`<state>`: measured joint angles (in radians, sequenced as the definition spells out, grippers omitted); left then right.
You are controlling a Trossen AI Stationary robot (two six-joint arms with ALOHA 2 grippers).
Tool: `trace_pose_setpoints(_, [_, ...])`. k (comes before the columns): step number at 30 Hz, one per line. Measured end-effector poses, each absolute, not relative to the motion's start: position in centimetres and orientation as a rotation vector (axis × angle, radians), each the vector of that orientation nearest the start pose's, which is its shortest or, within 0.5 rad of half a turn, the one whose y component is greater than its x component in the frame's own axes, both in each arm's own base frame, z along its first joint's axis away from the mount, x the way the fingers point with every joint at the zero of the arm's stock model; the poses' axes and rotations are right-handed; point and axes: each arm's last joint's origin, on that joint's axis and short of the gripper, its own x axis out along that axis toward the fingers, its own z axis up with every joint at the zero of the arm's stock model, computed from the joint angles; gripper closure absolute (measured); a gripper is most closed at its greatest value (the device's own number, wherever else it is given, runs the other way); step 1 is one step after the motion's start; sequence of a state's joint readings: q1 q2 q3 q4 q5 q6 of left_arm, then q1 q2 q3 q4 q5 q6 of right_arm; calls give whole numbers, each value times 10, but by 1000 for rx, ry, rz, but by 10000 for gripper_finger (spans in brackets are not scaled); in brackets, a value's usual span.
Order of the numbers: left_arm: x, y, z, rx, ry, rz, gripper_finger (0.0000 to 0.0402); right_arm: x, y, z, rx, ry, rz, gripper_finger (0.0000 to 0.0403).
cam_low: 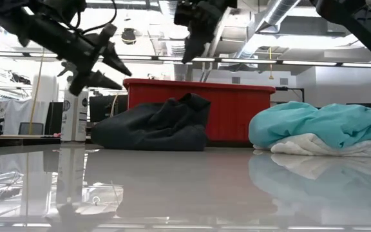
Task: Fold Laundry from Bin
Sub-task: Fold the black shorts
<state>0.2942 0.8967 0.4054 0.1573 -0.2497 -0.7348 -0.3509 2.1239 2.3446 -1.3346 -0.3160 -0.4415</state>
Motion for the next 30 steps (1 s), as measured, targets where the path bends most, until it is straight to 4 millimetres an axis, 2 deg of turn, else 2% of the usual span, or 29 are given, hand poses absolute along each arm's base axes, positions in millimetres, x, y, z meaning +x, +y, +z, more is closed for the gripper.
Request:
trace_pose_setpoints(3, [192, 69, 205, -699, 141, 659, 214, 406, -134, 348, -44, 1055, 187, 299])
trace_pose_setpoints(6, [201, 77, 182, -722, 236, 732, 254, 413, -133, 336, -52, 1075, 160, 372])
trace_pose_setpoints(7, [203, 80, 175, -736, 261, 765, 272, 416, -132, 330, -47, 1074, 162, 383])
trace_pose_setpoints(10, [210, 90, 157, -752, 297, 817, 329, 423, -129, 312, -37, 1085, 159, 382])
trace_pose_setpoints(14, [217, 103, 145, -769, 276, 824, 391, 431, -129, 286, -27, 1071, 135, 387])
trace_pose_setpoints(18, [222, 113, 137, -790, 293, 820, 391, 444, -129, 266, -64, 987, 93, 388])
trace_pose_setpoints(23, [221, 114, 126, -845, 371, 809, 394, 447, -145, 239, -168, 984, -163, 388])
trace_pose_setpoints(30, [219, 113, 123, -873, 407, 827, 401, 430, -190, 239, -208, 1024, -514, 386])
